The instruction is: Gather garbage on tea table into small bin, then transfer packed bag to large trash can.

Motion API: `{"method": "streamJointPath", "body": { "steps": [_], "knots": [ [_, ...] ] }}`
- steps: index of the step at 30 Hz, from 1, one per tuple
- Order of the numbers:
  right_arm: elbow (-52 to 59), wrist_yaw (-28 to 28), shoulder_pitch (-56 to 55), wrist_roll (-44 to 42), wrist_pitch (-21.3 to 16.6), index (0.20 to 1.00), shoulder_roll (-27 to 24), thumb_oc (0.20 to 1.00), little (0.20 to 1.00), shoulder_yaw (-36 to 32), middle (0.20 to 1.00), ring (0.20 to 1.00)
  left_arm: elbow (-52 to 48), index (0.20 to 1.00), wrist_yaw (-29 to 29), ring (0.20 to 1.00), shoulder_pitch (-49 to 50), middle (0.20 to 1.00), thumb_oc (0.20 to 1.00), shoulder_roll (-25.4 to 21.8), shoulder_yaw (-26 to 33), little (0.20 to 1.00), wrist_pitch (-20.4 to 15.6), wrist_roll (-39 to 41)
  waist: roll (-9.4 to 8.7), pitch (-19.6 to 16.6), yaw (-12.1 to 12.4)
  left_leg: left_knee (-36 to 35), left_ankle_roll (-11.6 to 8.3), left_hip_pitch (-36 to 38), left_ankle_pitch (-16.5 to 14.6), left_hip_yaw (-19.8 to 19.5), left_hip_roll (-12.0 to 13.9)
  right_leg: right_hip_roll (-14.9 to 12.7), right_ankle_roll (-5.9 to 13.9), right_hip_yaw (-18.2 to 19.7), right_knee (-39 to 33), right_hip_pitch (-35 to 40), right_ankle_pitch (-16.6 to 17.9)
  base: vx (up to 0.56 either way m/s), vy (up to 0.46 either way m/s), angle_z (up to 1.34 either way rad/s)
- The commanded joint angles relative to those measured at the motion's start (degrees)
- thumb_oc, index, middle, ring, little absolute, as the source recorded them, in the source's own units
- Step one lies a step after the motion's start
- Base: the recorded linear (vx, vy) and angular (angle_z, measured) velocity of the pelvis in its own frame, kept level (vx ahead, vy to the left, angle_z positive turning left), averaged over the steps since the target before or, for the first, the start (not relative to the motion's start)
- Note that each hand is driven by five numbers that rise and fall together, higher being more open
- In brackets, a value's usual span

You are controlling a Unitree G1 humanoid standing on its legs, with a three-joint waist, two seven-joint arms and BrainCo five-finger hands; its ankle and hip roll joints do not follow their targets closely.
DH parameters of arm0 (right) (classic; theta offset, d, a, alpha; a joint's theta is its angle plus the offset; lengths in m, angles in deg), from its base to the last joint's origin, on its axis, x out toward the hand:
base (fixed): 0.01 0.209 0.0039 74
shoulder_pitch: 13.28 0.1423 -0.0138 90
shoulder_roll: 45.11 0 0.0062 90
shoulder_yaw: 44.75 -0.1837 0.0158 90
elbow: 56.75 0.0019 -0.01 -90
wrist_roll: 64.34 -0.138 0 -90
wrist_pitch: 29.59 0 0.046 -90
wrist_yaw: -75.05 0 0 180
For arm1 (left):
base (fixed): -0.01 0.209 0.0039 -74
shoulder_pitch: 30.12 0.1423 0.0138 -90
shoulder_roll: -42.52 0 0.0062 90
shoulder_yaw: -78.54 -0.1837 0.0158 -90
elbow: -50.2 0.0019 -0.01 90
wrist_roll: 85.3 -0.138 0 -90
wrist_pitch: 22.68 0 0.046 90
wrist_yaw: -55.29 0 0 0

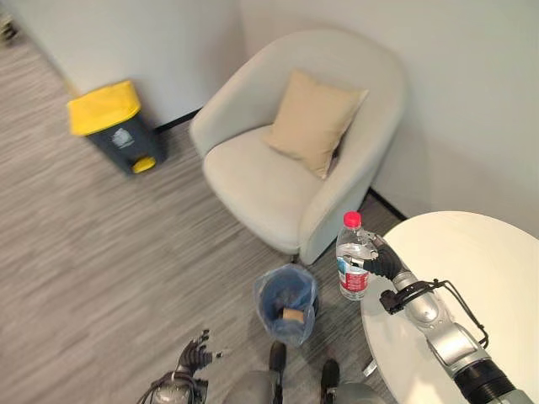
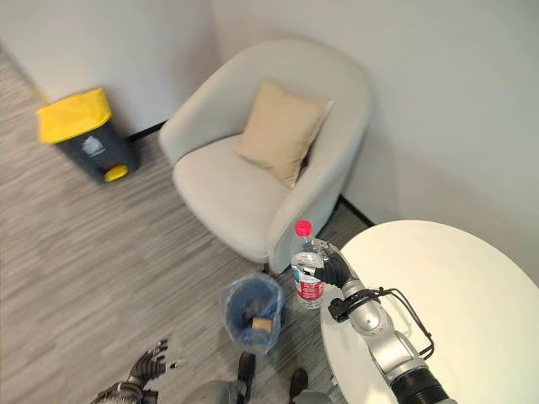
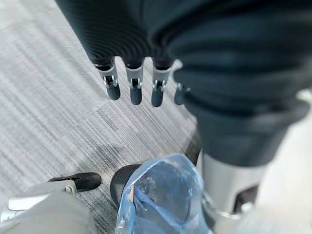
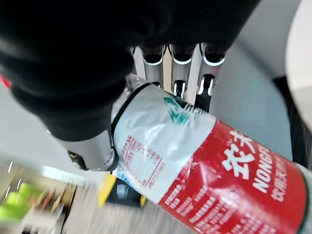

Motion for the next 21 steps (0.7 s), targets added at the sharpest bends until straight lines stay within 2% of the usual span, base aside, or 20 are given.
{"method": "streamJointPath", "body": {
  "steps": [1, 3, 4, 6, 9, 10, 14, 21],
  "knots": [
    [4.34, 0.83, 1.67, 0.59, -2.85, 0.200, 0.35, 0.200, 0.200, 0.38, 0.200, 0.200, -1.10, 1.000, 0.06, 1.000, -1.40, 1.000, 1.000, -1.65, -0.46, 1.000, -1.14, -2.37, -3.46, -0.45, -1.88, 10.20, 1.24, -0.18, -11.51, 5.48, 1.57, -1.96, 5.95, 0.94, -2.94, 0.69, -1.64, 0.01, 0.076, 0.12],
    [4.08, 0.92, 1.97, 0.66, -2.75, 0.200, 0.33, 0.200, 0.200, 0.55, 0.200, 0.200, -1.11, 1.000, 0.22, 1.000, -1.42, 1.000, 1.000, -1.73, -0.34, 1.000, -1.08, -2.46, -3.55, -0.44, -1.91, 10.32, 1.15, 0.09, -11.74, 5.65, 2.53, -2.19, 5.99, 0.84, -2.78, 0.68, -1.74, 0.03, 0.082, 0.26],
    [3.24, 1.15, 2.15, 0.74, -2.47, 0.200, 0.58, 0.200, 0.200, 0.91, 0.200, 0.200, -1.31, 1.000, 0.76, 1.000, -1.12, 1.000, 1.000, -1.93, -0.31, 1.000, -1.11, -2.35, -3.33, -0.46, -1.74, 9.05, 0.87, 0.57, -11.43, 4.67, 3.92, -2.39, 6.19, 0.66, -2.15, 0.33, -2.43, 0.05, 0.114, 0.14],
    [2.67, 1.19, 2.44, 1.33, -2.37, 0.200, 0.69, 0.200, 0.200, 0.88, 0.200, 0.200, -1.87, 1.000, 0.95, 1.000, -1.13, 1.000, 1.000, -2.08, -0.47, 1.000, -1.13, -2.00, -2.88, -0.28, -1.79, 7.61, 0.51, 0.28, -10.57, 3.15, 3.67, -2.69, 6.30, 0.79, -1.33, -0.57, -2.54, 0.05, 0.151, -0.15],
    [2.58, 2.06, 4.64, 2.14, -2.14, 0.200, 0.77, 0.200, 0.200, 1.30, 0.200, 0.200, -2.35, 1.000, 1.15, 1.000, -1.96, 1.000, 1.000, -2.80, -0.99, 1.000, -1.25, -2.35, -1.89, 0.68, -1.92, 5.07, 1.11, -0.14, -10.37, 3.03, 3.09, -3.56, 6.57, 1.77, 0.90, -4.15, -2.23, -0.07, 0.216, -0.01],
    [1.86, 2.83, 7.01, 2.07, -1.97, 0.200, 1.28, 0.200, 0.200, 2.03, 0.200, 0.200, -2.33, 1.000, 1.60, 1.000, -3.50, 1.000, 1.000, -3.51, -1.49, 1.000, -1.57, -1.98, -1.71, 2.52, -1.75, 5.99, 1.50, -2.91, -10.25, 3.38, 2.61, -4.31, 6.71, 2.56, 3.26, -8.15, -1.45, -0.17, 0.165, 0.10],
    [-0.15, 5.19, 12.69, 2.55, -1.85, 0.200, 2.73, 0.200, 0.200, 3.65, 0.200, 0.200, -2.75, 1.000, 3.31, 1.000, -6.66, 1.000, 1.000, -4.48, -2.06, 1.000, -2.59, -0.38, -1.61, 5.73, -0.61, 10.35, 2.58, -9.69, -11.07, 4.29, 2.09, -5.93, 6.73, 4.06, 8.67, -15.66, -1.18, -0.16, 0.146, -0.06],
    [-4.89, 10.33, 21.35, 2.44, -1.01, 0.200, 5.28, 0.200, 0.200, 5.44, 0.200, 0.200, -4.57, 1.000, 6.02, 1.000, -10.71, 1.000, 1.000, -4.79, -3.25, 1.000, -3.73, 4.23, -0.91, 10.11, 1.15, 20.96, 3.41, -23.12, -12.59, 4.29, 1.13, -8.09, 5.99, 4.92, 18.95, -27.86, -3.34, -0.09, 0.043, 0.03]
  ]
}}
